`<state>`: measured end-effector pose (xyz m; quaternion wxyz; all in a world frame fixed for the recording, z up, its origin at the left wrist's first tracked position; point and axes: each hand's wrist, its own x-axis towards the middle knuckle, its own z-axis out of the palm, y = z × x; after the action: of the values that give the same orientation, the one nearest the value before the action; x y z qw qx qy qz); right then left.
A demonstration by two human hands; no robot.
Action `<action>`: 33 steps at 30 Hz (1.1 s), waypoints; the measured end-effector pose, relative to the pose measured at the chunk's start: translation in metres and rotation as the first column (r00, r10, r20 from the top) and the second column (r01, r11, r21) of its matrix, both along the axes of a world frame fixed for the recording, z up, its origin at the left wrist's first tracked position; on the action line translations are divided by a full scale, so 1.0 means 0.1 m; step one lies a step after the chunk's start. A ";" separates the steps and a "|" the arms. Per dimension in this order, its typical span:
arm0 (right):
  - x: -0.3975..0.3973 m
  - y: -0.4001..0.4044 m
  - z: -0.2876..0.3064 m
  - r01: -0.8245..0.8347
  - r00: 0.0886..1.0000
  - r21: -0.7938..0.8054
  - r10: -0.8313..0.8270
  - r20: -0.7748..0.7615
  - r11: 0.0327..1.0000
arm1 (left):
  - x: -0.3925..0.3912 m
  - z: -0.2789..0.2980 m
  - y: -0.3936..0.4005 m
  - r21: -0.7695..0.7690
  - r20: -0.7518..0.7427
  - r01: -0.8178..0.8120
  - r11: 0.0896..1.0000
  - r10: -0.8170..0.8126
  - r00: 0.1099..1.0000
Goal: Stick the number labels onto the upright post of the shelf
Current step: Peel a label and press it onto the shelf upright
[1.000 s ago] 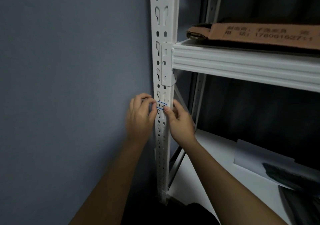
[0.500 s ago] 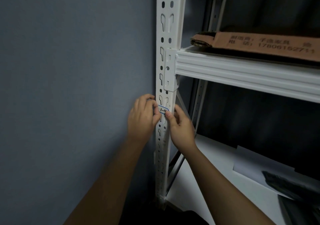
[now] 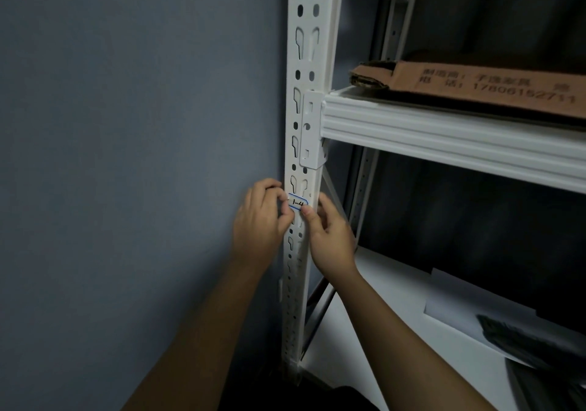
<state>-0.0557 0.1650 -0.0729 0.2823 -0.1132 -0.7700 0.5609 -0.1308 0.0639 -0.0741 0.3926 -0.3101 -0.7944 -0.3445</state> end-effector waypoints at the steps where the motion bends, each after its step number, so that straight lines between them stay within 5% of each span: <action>1: 0.00 0.00 0.00 0.004 1.000 0.004 -0.004 0.005 1.000 | 0.00 -0.01 0.00 -0.002 0.002 -0.005 1.000 0.005 1.000; 10: 0.02 -0.04 0.02 -0.002 1.000 -0.031 0.001 -0.022 1.000 | 0.12 -0.27 -0.13 -0.110 0.108 -0.005 0.994 0.017 0.994; 16: 0.12 -0.05 -0.04 0.010 0.999 -0.140 -0.016 -0.042 0.990 | 0.30 -0.02 -0.21 0.149 0.362 0.106 0.983 -0.154 0.919; 24: 0.29 -0.09 -0.07 0.111 0.993 0.047 -0.109 -0.047 0.993 | 0.32 0.12 -0.18 0.144 0.353 0.050 0.988 -0.099 0.930; 33: 0.29 -0.11 -0.03 0.111 0.993 0.049 -0.108 -0.055 0.993 | 0.25 0.06 -0.08 0.105 0.396 -0.008 0.994 -0.035 0.918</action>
<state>-0.0270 0.1542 -0.0761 0.3353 -0.1333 -0.7694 0.5271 -0.1057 0.0555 -0.0680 0.2366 -0.2182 -0.8361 -0.4441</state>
